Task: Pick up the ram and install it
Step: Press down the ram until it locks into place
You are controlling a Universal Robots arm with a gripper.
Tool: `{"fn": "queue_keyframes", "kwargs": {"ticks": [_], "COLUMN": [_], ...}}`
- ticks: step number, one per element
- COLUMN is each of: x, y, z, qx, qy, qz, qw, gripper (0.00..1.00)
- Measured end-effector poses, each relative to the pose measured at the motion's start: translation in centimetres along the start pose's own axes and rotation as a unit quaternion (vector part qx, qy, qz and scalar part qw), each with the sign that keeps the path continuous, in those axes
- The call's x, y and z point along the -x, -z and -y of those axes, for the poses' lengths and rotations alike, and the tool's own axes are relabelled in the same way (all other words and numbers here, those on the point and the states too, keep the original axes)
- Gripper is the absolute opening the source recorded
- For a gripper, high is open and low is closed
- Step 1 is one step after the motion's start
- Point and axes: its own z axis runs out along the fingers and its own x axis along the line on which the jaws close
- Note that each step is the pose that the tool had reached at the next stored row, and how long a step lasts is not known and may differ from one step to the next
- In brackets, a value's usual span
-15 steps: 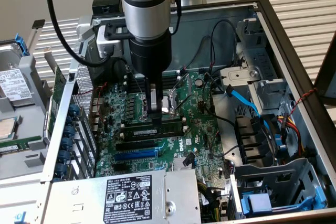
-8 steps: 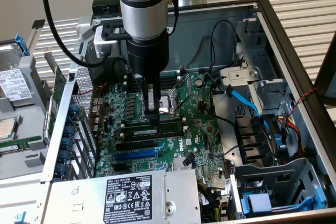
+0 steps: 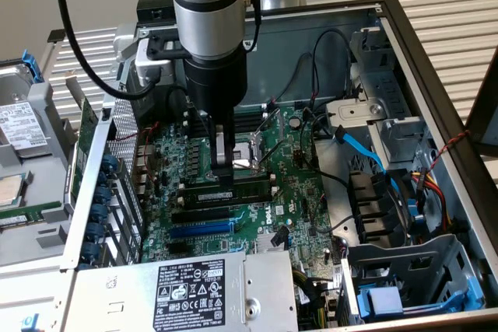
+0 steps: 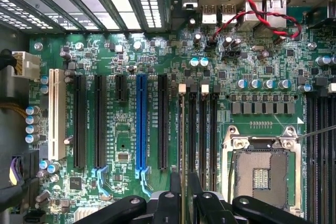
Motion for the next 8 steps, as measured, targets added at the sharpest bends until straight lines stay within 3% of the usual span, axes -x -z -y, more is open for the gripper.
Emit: {"fn": "queue_keyframes", "kwargs": {"ticks": [5, 6, 8], "x": [0.28, 0.31, 0.33], "y": [0.0, 0.01, 0.0], "z": [-0.15, -0.16, -0.16], "qx": [0.0, 0.0, 0.0], "qy": [0.0, 0.0, 0.0], "qz": [0.0001, 0.0, 0.0], "qw": [1.0, 1.0, 1.0], "gripper": [0.2, 0.11, 0.1]}}
